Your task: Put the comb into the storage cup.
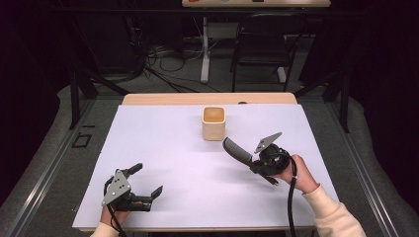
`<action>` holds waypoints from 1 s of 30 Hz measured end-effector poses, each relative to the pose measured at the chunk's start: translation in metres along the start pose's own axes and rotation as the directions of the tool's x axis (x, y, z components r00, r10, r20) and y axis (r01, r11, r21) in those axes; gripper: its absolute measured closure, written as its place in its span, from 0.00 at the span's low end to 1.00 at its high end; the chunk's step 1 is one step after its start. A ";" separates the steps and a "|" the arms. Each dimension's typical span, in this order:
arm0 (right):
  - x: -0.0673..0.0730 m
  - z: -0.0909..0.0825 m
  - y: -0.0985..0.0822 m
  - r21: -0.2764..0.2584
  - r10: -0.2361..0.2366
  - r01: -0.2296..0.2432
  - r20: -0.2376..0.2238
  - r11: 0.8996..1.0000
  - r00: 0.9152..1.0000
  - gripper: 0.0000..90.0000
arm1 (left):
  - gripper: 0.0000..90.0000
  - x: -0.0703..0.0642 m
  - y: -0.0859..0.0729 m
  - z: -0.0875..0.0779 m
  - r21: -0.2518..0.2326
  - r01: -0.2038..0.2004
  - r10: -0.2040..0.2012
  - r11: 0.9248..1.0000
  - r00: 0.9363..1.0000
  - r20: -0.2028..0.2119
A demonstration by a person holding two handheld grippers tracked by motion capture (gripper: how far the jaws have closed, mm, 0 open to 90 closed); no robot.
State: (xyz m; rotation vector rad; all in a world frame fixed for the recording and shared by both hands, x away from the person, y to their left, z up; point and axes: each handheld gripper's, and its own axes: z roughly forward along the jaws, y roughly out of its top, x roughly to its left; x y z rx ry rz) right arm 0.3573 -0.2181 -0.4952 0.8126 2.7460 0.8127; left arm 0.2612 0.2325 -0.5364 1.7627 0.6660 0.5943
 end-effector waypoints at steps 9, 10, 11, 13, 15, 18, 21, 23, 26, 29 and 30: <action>-0.002 -0.007 -0.005 -0.046 0.024 -0.024 0.000 0.999 1.000 0.80 | 0.00 0.000 0.000 0.000 0.000 -0.001 0.001 1.000 1.000 -0.002; -0.002 -0.008 -0.005 -0.048 0.035 -0.035 0.001 0.998 0.999 0.80 | 0.00 0.000 0.000 0.000 0.000 -0.001 0.001 1.000 1.000 -0.002; -0.002 -0.008 -0.005 -0.048 0.035 -0.035 0.001 0.998 0.999 0.80 | 0.00 0.000 0.000 0.000 0.000 -0.001 0.001 1.000 1.000 -0.002; -0.002 -0.010 -0.006 -0.061 0.037 -0.036 0.006 0.997 0.999 0.80 | 0.00 0.000 0.000 0.000 0.000 0.000 0.000 1.000 1.000 -0.002; -0.003 -0.011 -0.006 -0.070 0.043 -0.042 0.009 0.997 0.999 0.80 | 0.00 0.000 0.000 0.000 0.001 0.000 0.000 1.000 1.000 -0.002; -0.004 -0.013 -0.007 -0.098 0.054 -0.051 0.023 0.994 0.998 0.80 | 0.00 0.000 0.000 0.000 0.000 0.001 -0.001 1.000 1.000 -0.003; -0.005 -0.014 -0.007 -0.113 0.056 -0.053 0.028 0.992 0.998 0.80 | 0.00 0.000 0.000 0.000 -0.002 0.002 -0.002 1.000 1.000 -0.004; -0.005 -0.016 -0.007 -0.122 0.062 -0.058 0.030 0.991 0.998 0.80 | 0.00 0.000 0.000 0.000 0.001 0.001 -0.001 1.000 1.000 -0.002; -0.007 -0.017 -0.007 -0.133 0.068 -0.062 0.037 0.989 0.997 0.80 | 0.00 0.000 0.000 0.000 0.002 0.003 -0.003 1.000 1.000 -0.004; -0.008 -0.019 -0.007 -0.147 0.076 -0.068 0.043 0.987 0.996 0.80 | 0.00 0.000 0.000 0.000 0.002 0.001 -0.001 1.000 1.000 -0.005; -0.008 -0.019 -0.007 -0.147 0.076 -0.068 0.043 0.987 0.996 0.80 | 0.00 0.000 0.000 0.000 0.003 0.002 -0.002 1.000 1.000 -0.005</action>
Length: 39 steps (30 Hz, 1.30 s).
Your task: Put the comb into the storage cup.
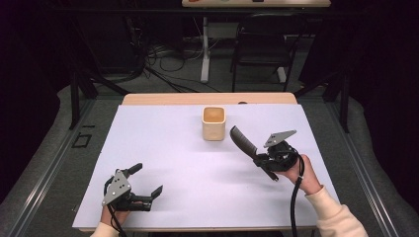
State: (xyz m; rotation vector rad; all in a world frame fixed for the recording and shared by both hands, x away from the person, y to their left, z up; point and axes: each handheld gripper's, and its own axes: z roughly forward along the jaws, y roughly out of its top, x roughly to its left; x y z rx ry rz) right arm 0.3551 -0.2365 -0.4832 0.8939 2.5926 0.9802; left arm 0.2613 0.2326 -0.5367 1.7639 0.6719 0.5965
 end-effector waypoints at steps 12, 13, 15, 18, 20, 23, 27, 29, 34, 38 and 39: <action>-0.001 -0.008 0.004 -0.060 0.009 -0.007 0.026 0.998 1.000 0.80 | 0.00 0.000 0.000 -0.001 -0.001 0.006 -0.006 1.000 1.000 -0.005; -0.001 -0.009 0.005 -0.071 0.012 -0.010 0.029 0.997 0.999 0.80 | 0.00 0.000 0.000 -0.001 -0.002 0.006 -0.006 1.000 1.000 -0.005; -0.001 -0.009 0.006 -0.077 0.010 -0.007 0.033 0.997 0.999 0.80 | 0.00 0.000 0.000 0.000 0.001 0.003 -0.003 1.000 1.000 -0.005; -0.001 -0.009 0.006 -0.082 0.012 -0.009 0.038 0.997 0.999 0.80 | 0.00 0.000 0.000 0.000 -0.001 0.002 -0.002 1.000 1.000 -0.005; -0.001 -0.010 0.007 -0.089 0.012 -0.008 0.044 0.996 0.999 0.80 | 0.00 0.000 0.000 0.000 0.002 0.004 -0.004 1.000 1.000 -0.004; -0.002 -0.010 0.009 -0.106 0.018 -0.012 0.055 0.994 0.998 0.80 | 0.00 0.000 0.000 0.000 0.000 0.002 -0.002 1.000 1.000 -0.006; -0.003 -0.011 0.010 -0.125 0.022 -0.014 0.063 0.992 0.998 0.80 | 0.00 0.000 0.000 0.000 0.003 -0.001 0.001 1.000 1.000 -0.006; -0.004 -0.011 0.011 -0.128 0.021 -0.012 0.068 0.992 0.997 0.80 | 0.00 0.000 0.000 0.000 0.004 -0.001 0.001 1.000 1.000 -0.006; -0.003 -0.010 0.016 -0.140 0.018 -0.007 0.079 0.990 0.997 0.80 | 0.00 0.000 0.000 0.000 0.003 0.000 0.000 1.000 1.000 -0.007; -0.004 -0.011 0.020 -0.152 0.018 -0.005 0.084 0.988 0.996 0.80 | 0.00 0.000 0.000 0.000 0.002 0.000 0.000 1.000 1.000 -0.005; -0.004 -0.011 0.022 -0.157 0.017 -0.003 0.085 0.988 0.996 0.80 | 0.00 0.000 0.000 0.000 0.002 0.000 0.000 1.000 1.000 -0.006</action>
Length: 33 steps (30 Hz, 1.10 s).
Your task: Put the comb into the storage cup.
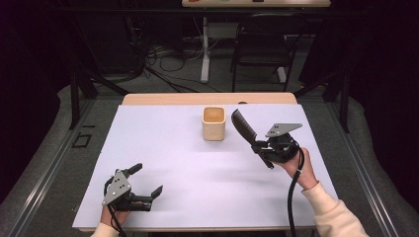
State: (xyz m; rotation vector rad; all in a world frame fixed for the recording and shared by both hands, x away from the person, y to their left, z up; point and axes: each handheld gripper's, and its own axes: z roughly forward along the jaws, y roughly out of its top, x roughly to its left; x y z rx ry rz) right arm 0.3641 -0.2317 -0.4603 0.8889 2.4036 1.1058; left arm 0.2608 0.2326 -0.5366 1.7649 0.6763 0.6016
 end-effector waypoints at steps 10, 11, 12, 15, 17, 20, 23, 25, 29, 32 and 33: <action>0.000 0.000 0.016 -0.039 -0.010 0.010 -0.001 0.999 1.000 0.80 | 0.00 0.000 0.000 0.000 -0.004 0.003 -0.003 1.000 1.000 0.000; 0.000 0.001 0.018 -0.045 -0.009 0.009 0.001 0.999 1.000 0.80 | 0.00 0.000 0.000 0.000 -0.005 0.003 -0.003 1.000 1.000 0.000; -0.001 0.000 0.020 -0.048 -0.010 0.010 0.005 0.999 1.000 0.80 | 0.00 0.000 0.000 0.000 -0.004 0.003 -0.003 1.000 1.000 0.000; -0.001 0.000 0.023 -0.059 -0.011 0.012 0.009 0.998 1.000 0.80 | 0.00 0.000 0.000 0.000 -0.002 0.003 -0.003 1.000 1.000 0.000; -0.002 0.001 0.026 -0.070 -0.008 0.008 0.008 0.998 1.000 0.80 | 0.00 0.000 0.000 0.000 -0.003 0.003 -0.003 1.000 1.000 0.000; -0.002 0.003 0.030 -0.078 -0.006 0.007 0.010 0.997 1.000 0.80 | 0.00 0.000 0.000 0.000 -0.003 0.003 -0.003 1.000 1.000 0.000; -0.003 0.004 0.032 -0.082 -0.004 0.005 0.012 0.997 1.000 0.80 | 0.00 0.000 0.000 0.000 -0.003 0.004 -0.004 1.000 1.000 0.000; -0.004 0.005 0.034 -0.090 -0.004 0.006 0.014 0.996 1.000 0.80 | 0.00 0.000 0.000 0.000 -0.004 0.003 -0.003 1.000 1.000 -0.001; -0.005 0.006 0.040 -0.098 -0.008 0.010 0.020 0.995 1.000 0.80 | 0.00 0.000 0.000 0.000 -0.003 0.003 -0.003 1.000 1.000 -0.001; -0.005 0.007 0.042 -0.098 -0.008 0.010 0.023 0.995 1.000 0.80 | 0.00 0.000 0.000 0.000 -0.003 0.003 -0.003 1.000 1.000 0.000; -0.006 0.008 0.043 -0.100 -0.010 0.012 0.023 0.995 1.000 0.80 | 0.00 0.000 0.000 0.000 -0.003 0.003 -0.003 1.000 1.000 -0.001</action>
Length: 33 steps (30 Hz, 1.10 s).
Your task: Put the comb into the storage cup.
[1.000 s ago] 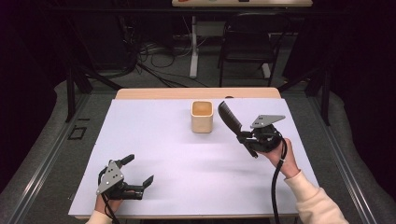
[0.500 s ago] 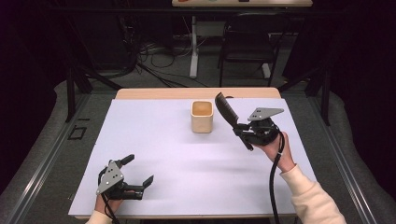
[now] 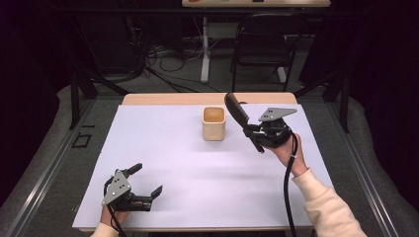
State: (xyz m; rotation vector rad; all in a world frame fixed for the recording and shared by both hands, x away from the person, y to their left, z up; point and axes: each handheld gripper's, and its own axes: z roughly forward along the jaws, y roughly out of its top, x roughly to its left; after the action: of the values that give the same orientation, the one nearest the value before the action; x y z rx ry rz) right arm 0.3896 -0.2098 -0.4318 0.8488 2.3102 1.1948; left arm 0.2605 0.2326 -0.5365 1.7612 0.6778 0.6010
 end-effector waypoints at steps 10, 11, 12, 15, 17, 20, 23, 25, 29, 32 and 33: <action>0.000 0.006 0.010 -0.027 0.001 -0.001 0.008 1.000 1.000 0.80 | 0.00 0.000 0.000 0.000 0.000 0.001 -0.001 1.000 1.000 0.001; -0.001 0.007 0.010 -0.026 0.001 -0.001 0.006 1.000 1.000 0.80 | 0.00 0.000 0.000 0.000 0.000 0.001 -0.001 1.000 1.000 0.001; -0.001 0.008 0.011 -0.025 0.002 -0.002 0.008 1.000 1.000 0.80 | 0.00 0.000 0.000 0.000 0.000 0.001 -0.001 1.000 1.000 0.001; -0.002 0.010 0.012 -0.022 0.001 -0.001 0.010 1.000 1.000 0.80 | 0.00 0.000 0.000 0.000 0.000 0.001 -0.001 1.000 1.000 0.001; -0.003 0.012 0.013 -0.023 0.006 -0.005 0.015 1.000 1.000 0.80 | 0.00 0.000 0.000 0.000 0.001 0.000 0.000 1.000 1.000 0.001; -0.005 0.014 0.015 -0.021 0.007 -0.007 0.020 1.000 1.000 0.80 | 0.00 0.000 0.000 0.000 0.002 -0.001 0.001 1.000 1.000 0.002; -0.005 0.016 0.016 -0.021 0.008 -0.007 0.022 1.000 1.000 0.80 | 0.00 0.000 0.000 0.000 0.002 -0.001 0.001 1.000 1.000 0.000; -0.006 0.018 0.019 -0.017 0.010 -0.009 0.023 1.000 1.000 0.80 | 0.00 0.000 0.000 0.000 0.003 -0.001 0.001 1.000 1.000 0.000; -0.006 0.021 0.022 -0.013 0.008 -0.008 0.024 1.000 1.000 0.80 | 0.00 0.000 0.000 0.000 0.002 0.000 0.000 1.000 1.000 0.000; -0.007 0.023 0.025 -0.012 0.005 -0.005 0.025 1.000 1.000 0.80 | 0.00 0.000 0.000 0.000 0.002 -0.002 0.002 1.000 1.000 0.002; -0.007 0.024 0.026 -0.013 0.007 -0.007 0.025 1.000 1.000 0.80 | 0.00 0.000 0.000 0.000 0.003 -0.002 0.002 1.000 1.000 0.001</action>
State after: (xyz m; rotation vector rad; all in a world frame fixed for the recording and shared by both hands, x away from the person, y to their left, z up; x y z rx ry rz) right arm 0.4171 -0.1891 -0.4231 0.8636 2.2791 1.1941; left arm 0.2608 0.2325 -0.5366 1.7649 0.6771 0.6010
